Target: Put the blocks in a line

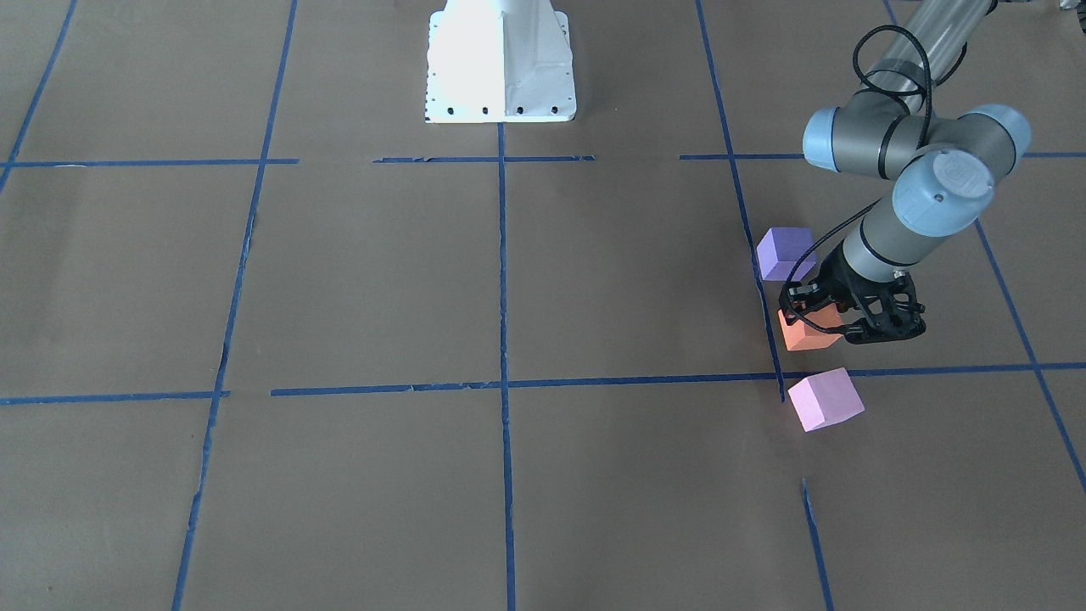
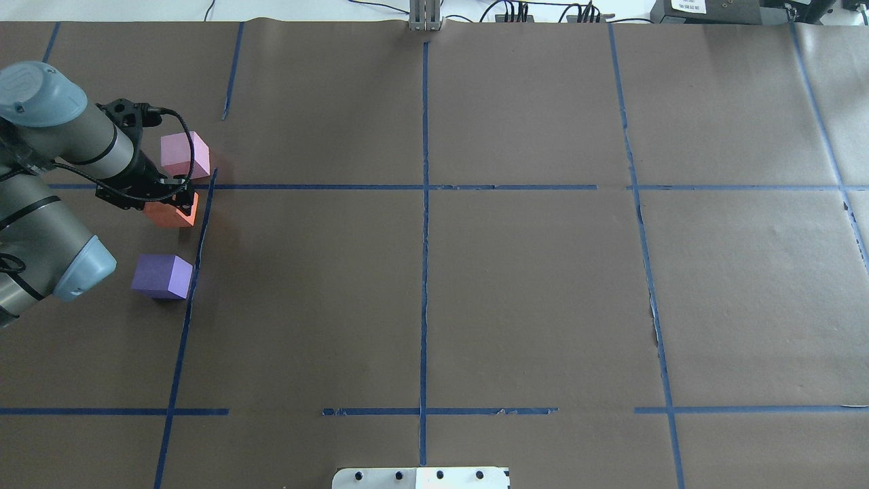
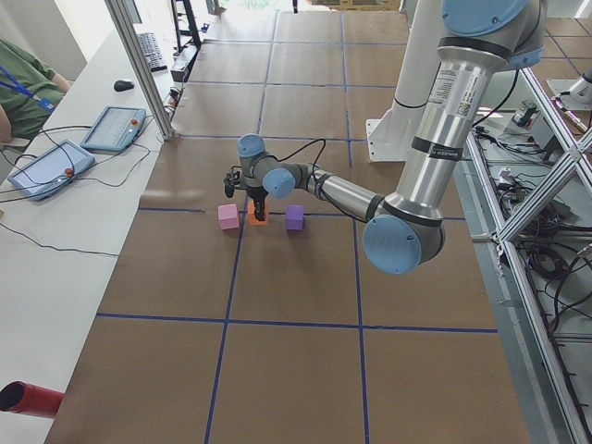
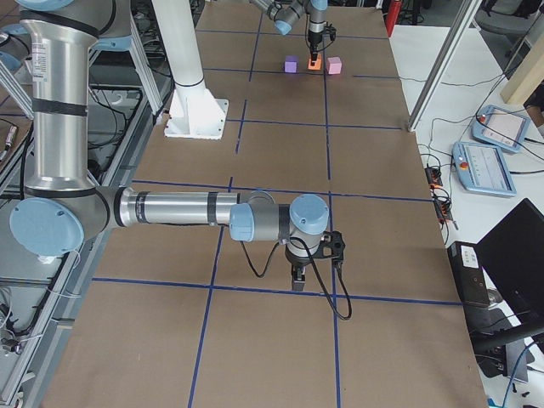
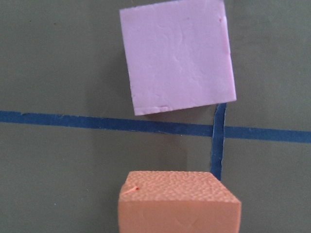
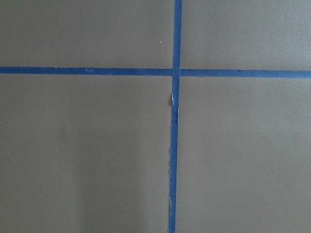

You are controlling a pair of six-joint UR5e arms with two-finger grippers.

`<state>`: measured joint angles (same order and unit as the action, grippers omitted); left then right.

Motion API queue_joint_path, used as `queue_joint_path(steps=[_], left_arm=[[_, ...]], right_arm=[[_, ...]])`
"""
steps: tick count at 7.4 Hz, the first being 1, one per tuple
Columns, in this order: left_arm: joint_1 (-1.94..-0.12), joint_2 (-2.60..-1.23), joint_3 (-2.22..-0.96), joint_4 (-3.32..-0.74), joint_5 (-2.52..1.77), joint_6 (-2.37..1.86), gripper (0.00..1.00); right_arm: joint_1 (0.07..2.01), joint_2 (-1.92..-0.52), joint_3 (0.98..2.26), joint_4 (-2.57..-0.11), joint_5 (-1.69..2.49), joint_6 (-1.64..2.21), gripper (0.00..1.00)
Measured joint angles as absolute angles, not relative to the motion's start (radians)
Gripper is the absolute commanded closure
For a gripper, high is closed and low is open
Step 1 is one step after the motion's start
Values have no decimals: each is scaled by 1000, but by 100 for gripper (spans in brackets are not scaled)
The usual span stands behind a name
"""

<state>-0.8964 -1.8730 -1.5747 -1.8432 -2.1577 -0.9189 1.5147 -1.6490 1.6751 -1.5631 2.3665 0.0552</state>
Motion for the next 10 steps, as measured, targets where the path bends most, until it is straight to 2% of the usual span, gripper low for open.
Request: queue_joint_path(steps=[1, 2, 7, 10], left_arm=[[-896, -1873, -1574, -1844, -2171, -917, 23], [-895, -1873, -1573, -1844, -2182, -915, 0], [-894, -1875, -1574, -1852, -2187, -908, 0], [-906, -1853, -1696, -1822, -2186, -883, 0]], right_arm=[[1515, -1649, 1675, -1563, 2366, 55, 0], [1515, -1649, 1675, -1563, 2366, 55, 0], [1516, -1649, 1675, -1563, 2367, 55, 0], [1516, -1649, 1675, -1563, 2367, 55, 0]])
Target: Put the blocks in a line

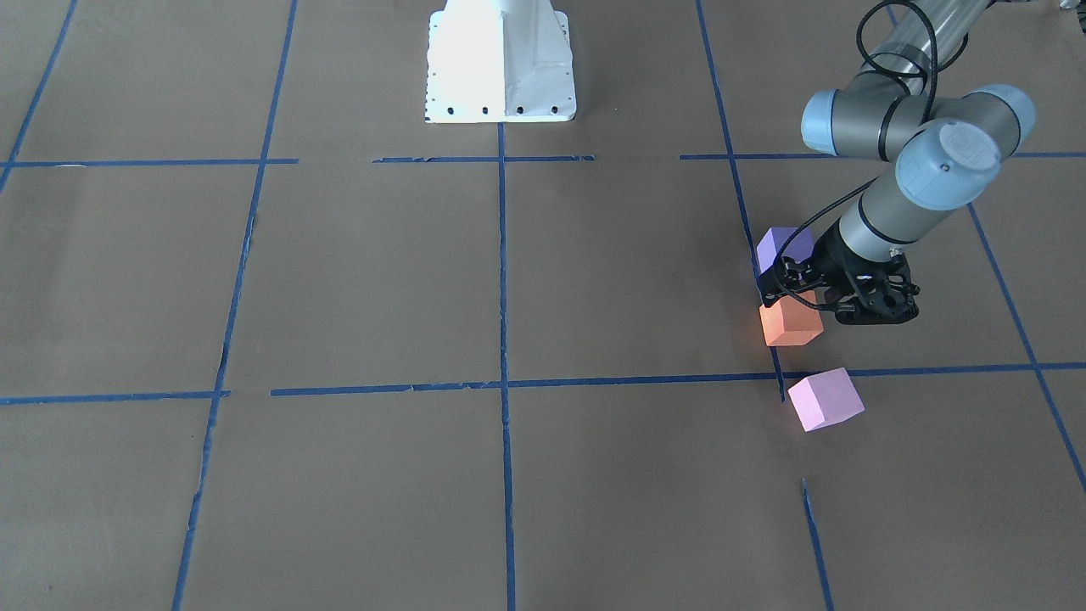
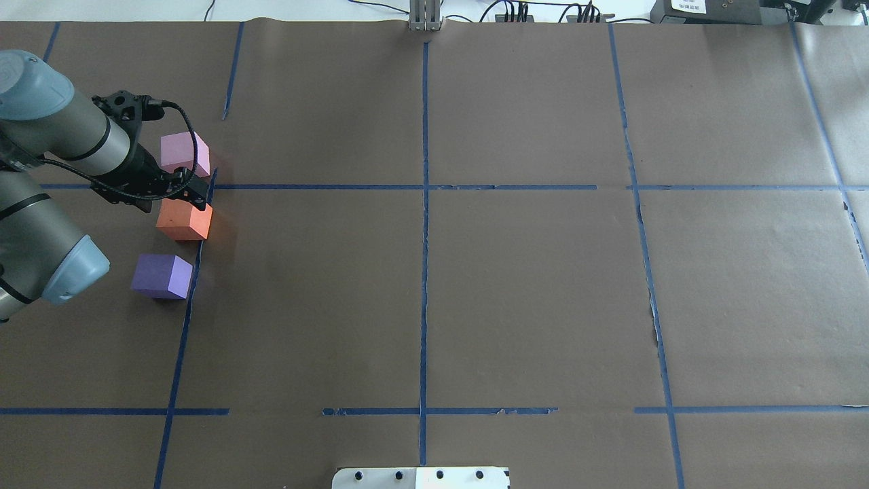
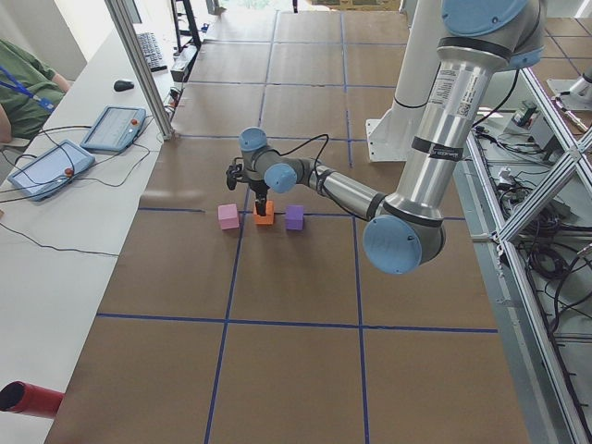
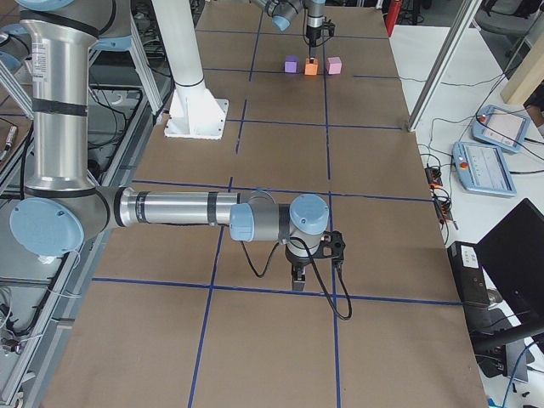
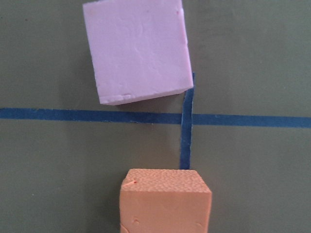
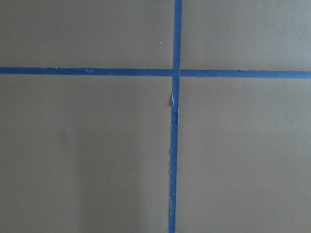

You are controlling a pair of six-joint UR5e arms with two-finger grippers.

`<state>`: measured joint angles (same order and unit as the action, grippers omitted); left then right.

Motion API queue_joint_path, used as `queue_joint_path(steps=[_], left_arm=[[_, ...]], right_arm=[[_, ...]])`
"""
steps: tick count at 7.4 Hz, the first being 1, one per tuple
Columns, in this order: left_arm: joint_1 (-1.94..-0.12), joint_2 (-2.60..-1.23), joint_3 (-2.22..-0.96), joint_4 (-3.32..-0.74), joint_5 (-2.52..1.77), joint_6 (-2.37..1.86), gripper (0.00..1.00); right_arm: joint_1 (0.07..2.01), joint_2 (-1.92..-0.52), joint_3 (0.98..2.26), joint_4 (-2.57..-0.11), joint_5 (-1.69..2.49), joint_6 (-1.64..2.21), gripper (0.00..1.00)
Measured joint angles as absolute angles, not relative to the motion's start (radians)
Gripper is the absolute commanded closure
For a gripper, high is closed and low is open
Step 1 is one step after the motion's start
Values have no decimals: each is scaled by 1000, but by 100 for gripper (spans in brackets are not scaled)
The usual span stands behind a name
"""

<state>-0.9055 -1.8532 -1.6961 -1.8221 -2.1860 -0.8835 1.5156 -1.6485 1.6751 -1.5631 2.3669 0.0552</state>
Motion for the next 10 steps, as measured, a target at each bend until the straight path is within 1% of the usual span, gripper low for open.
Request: queue_joint_path(steps=[2, 4, 5, 7, 9, 10], left_arm=[[-957, -1848, -1785, -1733, -2186, -739, 0], [-1099, -1856, -1828, -1603, -2189, -523, 0], [-1184, -1832, -1829, -1569, -2202, -405, 0], [-1380, -1727, -1778, -1546, -2282, -129, 0], [-1490, -1611, -1712, -1549, -2325, 38, 0], [-1526, -1575, -1697, -1548, -2329, 102, 0]], right_arm=[[1515, -1649, 1675, -1563, 2367, 55, 0], [1514, -1649, 1675, -1563, 2367, 55, 0], [1514, -1648, 1675, -1564, 2367, 55, 0], [1515, -1649, 1675, -1564, 2366, 55, 0], [1515, -1648, 1675, -1563, 2367, 55, 0], [1515, -1649, 1675, -1563, 2367, 55, 0]])
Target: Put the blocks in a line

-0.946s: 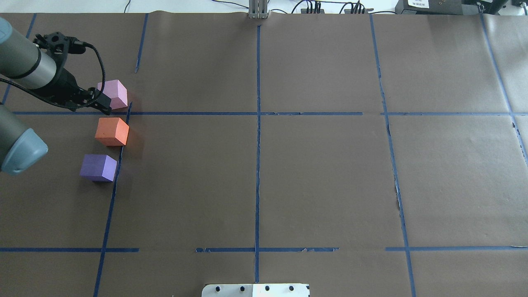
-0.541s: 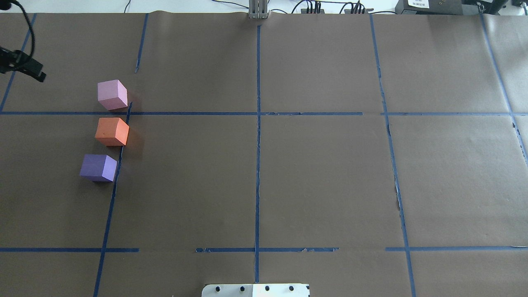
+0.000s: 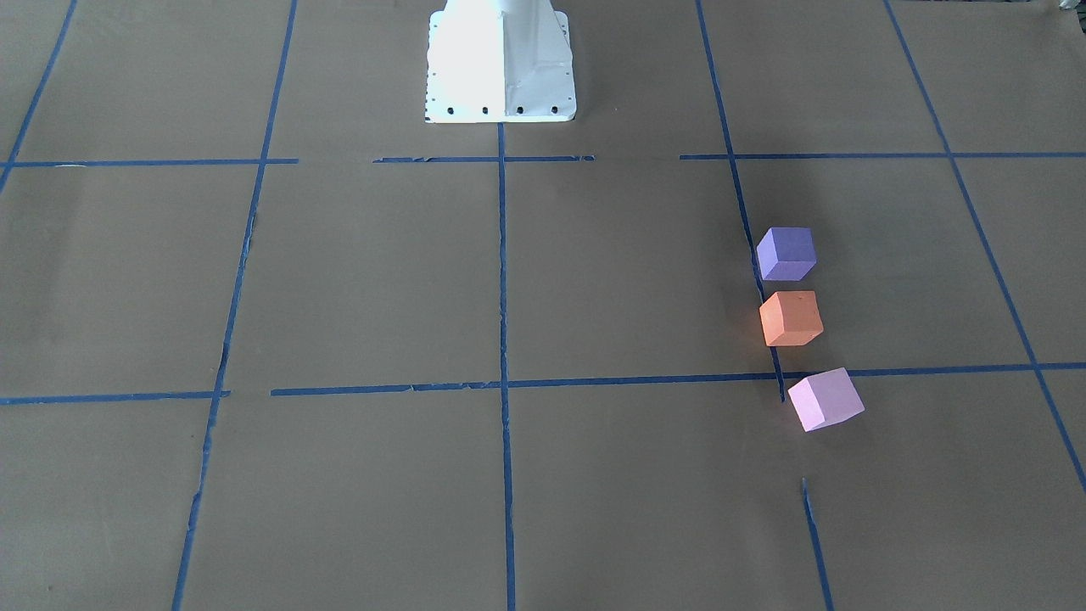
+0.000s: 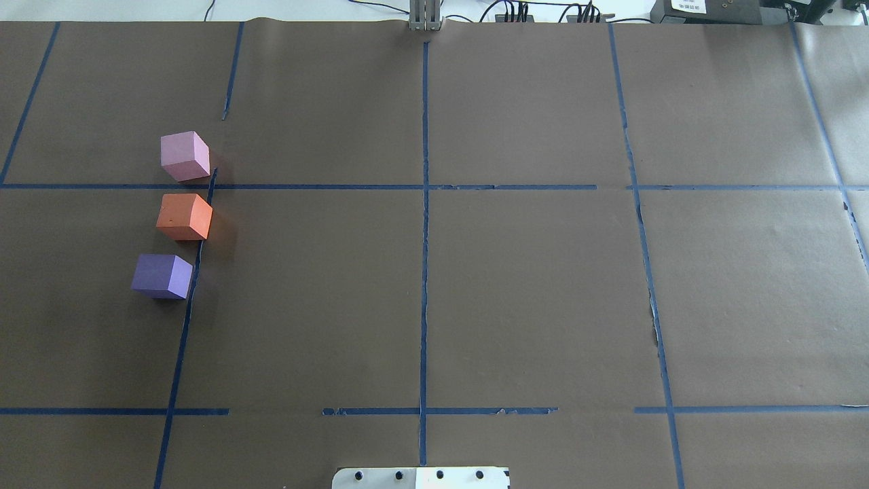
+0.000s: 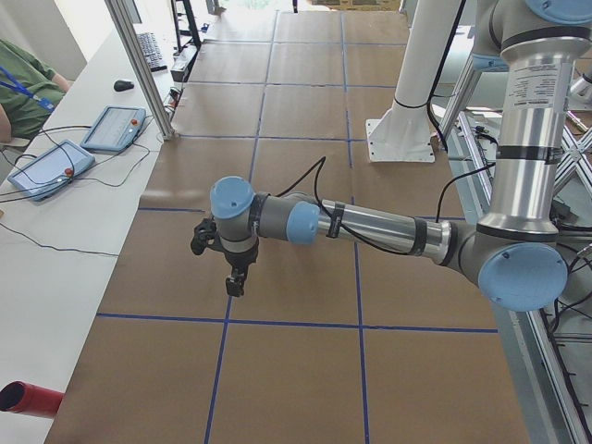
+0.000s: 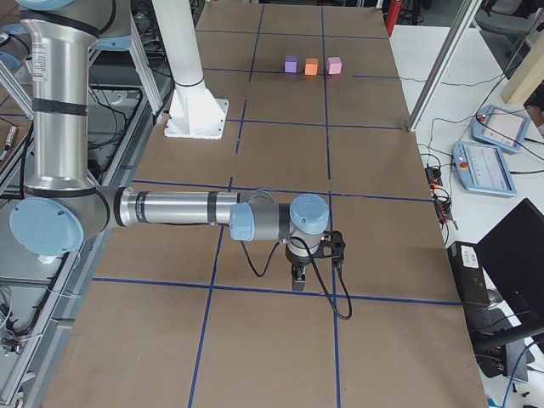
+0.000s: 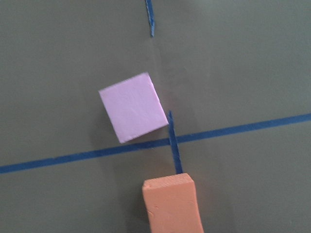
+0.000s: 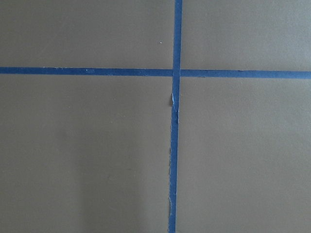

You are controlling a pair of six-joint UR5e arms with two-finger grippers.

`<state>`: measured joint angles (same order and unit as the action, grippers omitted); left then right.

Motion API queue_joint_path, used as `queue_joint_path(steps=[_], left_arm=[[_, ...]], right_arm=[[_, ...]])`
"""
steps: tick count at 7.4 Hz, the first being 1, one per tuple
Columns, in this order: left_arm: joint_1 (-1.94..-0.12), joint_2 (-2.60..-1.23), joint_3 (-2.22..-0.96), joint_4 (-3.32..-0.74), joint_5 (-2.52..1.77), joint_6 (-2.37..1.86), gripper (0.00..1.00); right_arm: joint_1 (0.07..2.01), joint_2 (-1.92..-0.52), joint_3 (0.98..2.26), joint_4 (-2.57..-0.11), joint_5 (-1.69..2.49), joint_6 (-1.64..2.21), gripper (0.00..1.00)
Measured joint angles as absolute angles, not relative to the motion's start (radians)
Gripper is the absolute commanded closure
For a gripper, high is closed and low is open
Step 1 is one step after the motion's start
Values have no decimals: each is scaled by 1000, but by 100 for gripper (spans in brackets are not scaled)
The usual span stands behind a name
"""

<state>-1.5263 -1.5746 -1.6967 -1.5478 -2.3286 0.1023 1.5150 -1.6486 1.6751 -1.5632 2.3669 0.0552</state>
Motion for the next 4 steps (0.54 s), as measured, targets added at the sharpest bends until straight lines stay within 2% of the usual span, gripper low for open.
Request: queue_joint_path(steps=[4], left_arm=[[-1558, -1557, -1610, -1548, -2332, 151, 0]], right_arm=[[1515, -1649, 1675, -1563, 2367, 55, 0]])
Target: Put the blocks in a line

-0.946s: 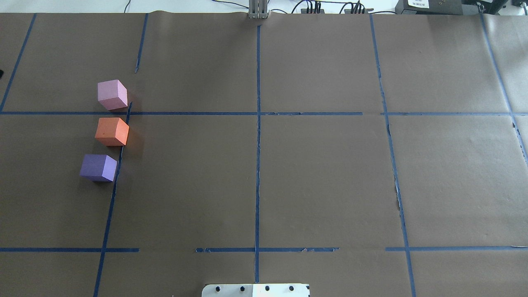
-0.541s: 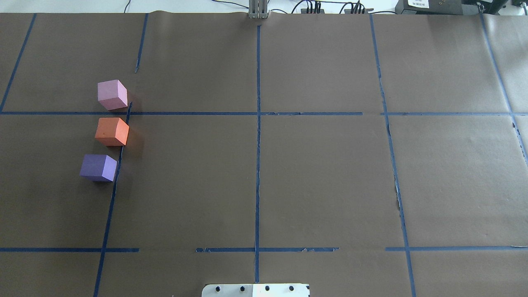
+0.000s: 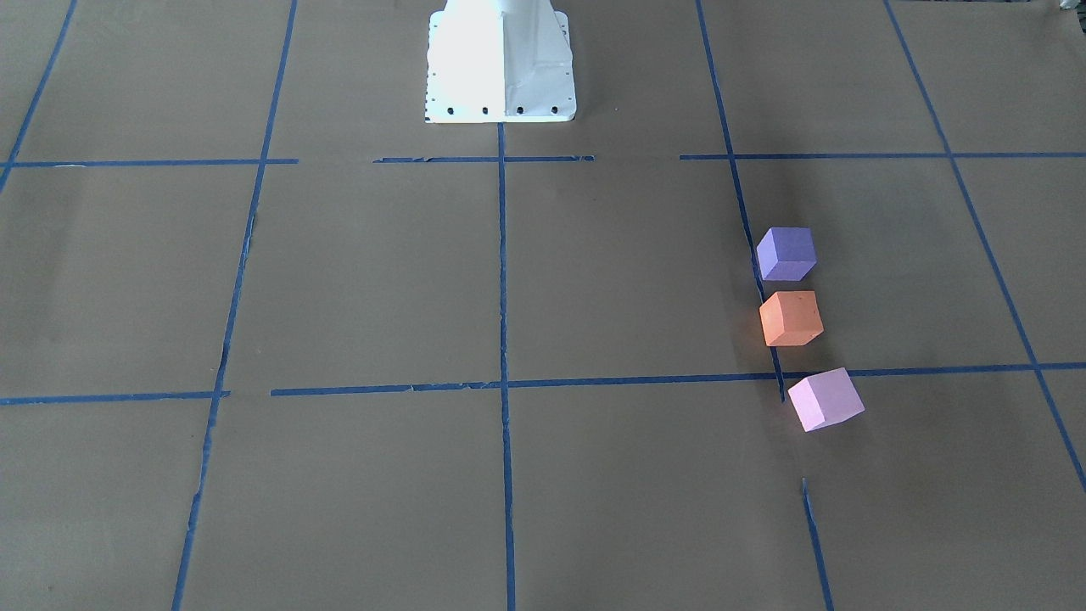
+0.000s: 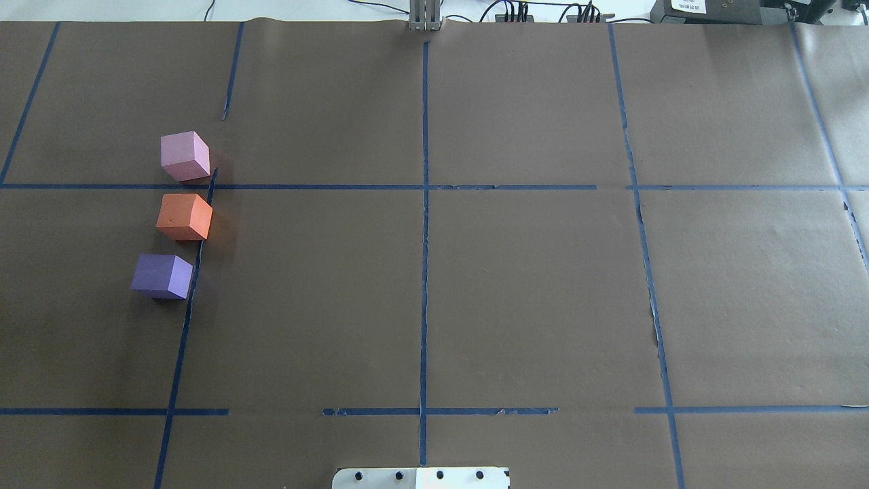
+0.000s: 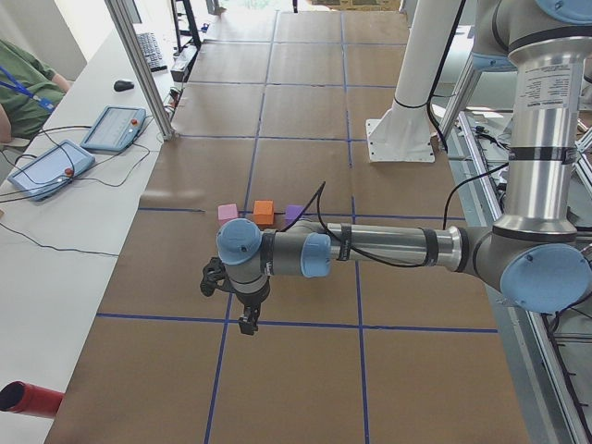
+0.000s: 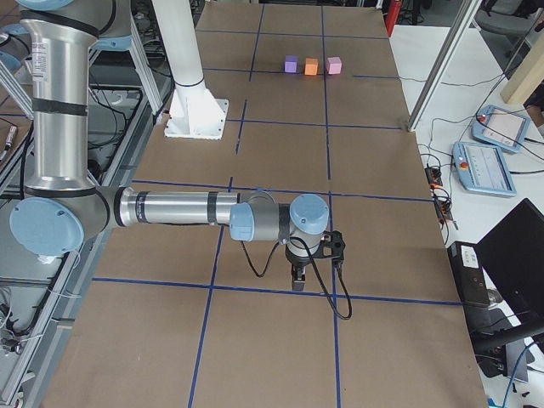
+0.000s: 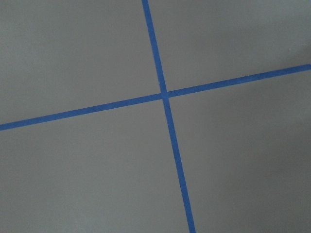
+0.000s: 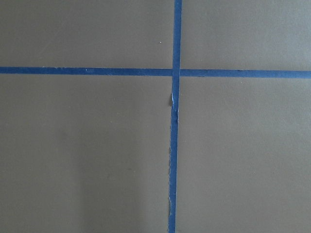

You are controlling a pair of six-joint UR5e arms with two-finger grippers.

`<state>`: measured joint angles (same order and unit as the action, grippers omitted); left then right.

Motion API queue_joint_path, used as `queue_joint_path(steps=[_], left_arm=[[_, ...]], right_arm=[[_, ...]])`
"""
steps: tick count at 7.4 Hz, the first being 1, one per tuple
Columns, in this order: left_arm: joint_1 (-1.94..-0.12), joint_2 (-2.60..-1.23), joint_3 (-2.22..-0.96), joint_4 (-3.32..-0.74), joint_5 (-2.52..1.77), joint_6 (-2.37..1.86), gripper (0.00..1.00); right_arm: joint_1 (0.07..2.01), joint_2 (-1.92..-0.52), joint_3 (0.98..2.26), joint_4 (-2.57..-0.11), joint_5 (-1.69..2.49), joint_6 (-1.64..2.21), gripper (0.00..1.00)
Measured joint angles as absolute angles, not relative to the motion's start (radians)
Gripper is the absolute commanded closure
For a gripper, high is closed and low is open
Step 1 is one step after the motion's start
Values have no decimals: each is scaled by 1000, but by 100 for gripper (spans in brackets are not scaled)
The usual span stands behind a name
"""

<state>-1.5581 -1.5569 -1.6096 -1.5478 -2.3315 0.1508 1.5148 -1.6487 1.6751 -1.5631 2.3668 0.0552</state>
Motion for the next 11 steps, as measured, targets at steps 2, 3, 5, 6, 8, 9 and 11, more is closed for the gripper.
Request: queue_joint_path(steps=[2, 3, 5, 6, 8, 9, 11], left_arm=[[-1559, -1562, -1593, -1544, -2330, 149, 0], [-1559, -1564, -1580, -1545, -2330, 149, 0], [-1559, -1565, -1568, -1545, -2330, 147, 0], [-1559, -1565, -1566, -1544, -2330, 144, 0], [-1559, -1561, -1565, -1542, -2330, 142, 0], [-1559, -1558, -1565, -1542, -2330, 140, 0], [-1559, -1557, -1566, -1542, -2330, 136, 0]], right_arm=[[1514, -1649, 1675, -1563, 2367, 55, 0], [1514, -1649, 1675, -1563, 2367, 55, 0], [1515, -1649, 1675, -1563, 2367, 55, 0], [1515, -1649, 1675, -1563, 2366, 55, 0], [1515, -1649, 1675, -1563, 2367, 55, 0], [1515, -1649, 1675, -1563, 2367, 55, 0], [1515, -1649, 1675, -1563, 2367, 55, 0]])
